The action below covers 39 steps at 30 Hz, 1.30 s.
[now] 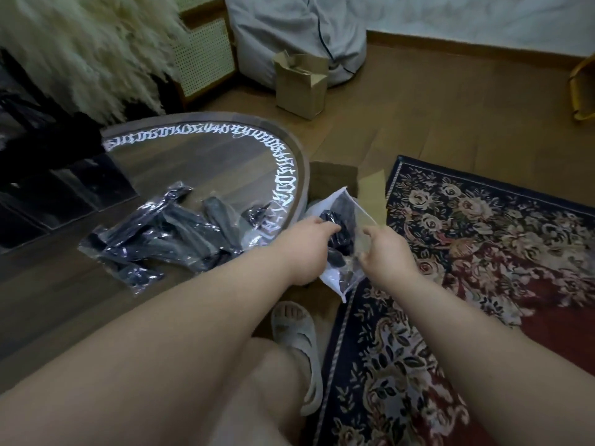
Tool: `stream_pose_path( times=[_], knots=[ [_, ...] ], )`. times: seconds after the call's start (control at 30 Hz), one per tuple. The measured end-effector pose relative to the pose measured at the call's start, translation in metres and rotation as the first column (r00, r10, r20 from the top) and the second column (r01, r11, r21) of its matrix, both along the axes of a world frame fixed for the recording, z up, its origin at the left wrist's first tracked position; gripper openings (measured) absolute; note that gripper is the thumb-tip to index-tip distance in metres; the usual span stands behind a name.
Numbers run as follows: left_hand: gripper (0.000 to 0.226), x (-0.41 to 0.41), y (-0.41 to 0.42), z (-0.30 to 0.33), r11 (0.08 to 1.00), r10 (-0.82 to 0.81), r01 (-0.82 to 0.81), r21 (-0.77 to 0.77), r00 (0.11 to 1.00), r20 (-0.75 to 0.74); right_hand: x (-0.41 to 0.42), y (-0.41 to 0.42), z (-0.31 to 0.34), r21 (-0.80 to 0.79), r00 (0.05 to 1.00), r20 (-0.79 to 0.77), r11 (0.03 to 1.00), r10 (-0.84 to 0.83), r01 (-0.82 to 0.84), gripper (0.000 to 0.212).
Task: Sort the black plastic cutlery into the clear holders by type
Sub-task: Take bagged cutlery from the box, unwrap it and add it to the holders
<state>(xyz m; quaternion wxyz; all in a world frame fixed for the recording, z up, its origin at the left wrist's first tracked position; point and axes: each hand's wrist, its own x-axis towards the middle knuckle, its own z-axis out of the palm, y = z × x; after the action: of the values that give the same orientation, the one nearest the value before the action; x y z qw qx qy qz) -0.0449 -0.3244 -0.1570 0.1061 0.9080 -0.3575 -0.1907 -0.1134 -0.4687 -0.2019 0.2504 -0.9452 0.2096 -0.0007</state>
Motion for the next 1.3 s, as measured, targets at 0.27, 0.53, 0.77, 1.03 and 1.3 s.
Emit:
stream_pose_path(
  times=[0.27,0.53,0.77,1.03,1.3],
  knots=[
    [0.069,0.001,-0.012,-0.057,0.958,0.212,-0.179,0.222,0.968,-0.135,0.034,0.01,-0.059,-0.011,0.964,-0.154,0.976,0.215,-0.219,0.032],
    [0.058,0.005,-0.005,-0.056,0.977,0.204,-0.186,0.103,0.956,-0.212,0.03,0.007,-0.069,-0.11,0.99,-0.111,0.989,0.088,-0.1,0.029],
    [0.061,-0.011,-0.009,-0.009,0.991,0.11,-0.116,-0.065,0.99,-0.091,-0.008,0.0,0.015,-0.078,0.973,0.228,0.997,0.02,-0.003,0.026],
    [0.048,-0.031,0.009,0.052,0.937,0.153,-0.105,-0.334,0.981,0.121,-0.034,0.019,0.108,-0.075,0.898,0.432,0.996,0.084,-0.057,0.017],
    [0.029,-0.024,0.103,0.088,0.88,0.409,-0.303,-0.367,0.875,0.26,-0.001,0.082,0.146,0.321,0.872,0.488,0.922,0.034,-0.216,0.025]
  ],
)
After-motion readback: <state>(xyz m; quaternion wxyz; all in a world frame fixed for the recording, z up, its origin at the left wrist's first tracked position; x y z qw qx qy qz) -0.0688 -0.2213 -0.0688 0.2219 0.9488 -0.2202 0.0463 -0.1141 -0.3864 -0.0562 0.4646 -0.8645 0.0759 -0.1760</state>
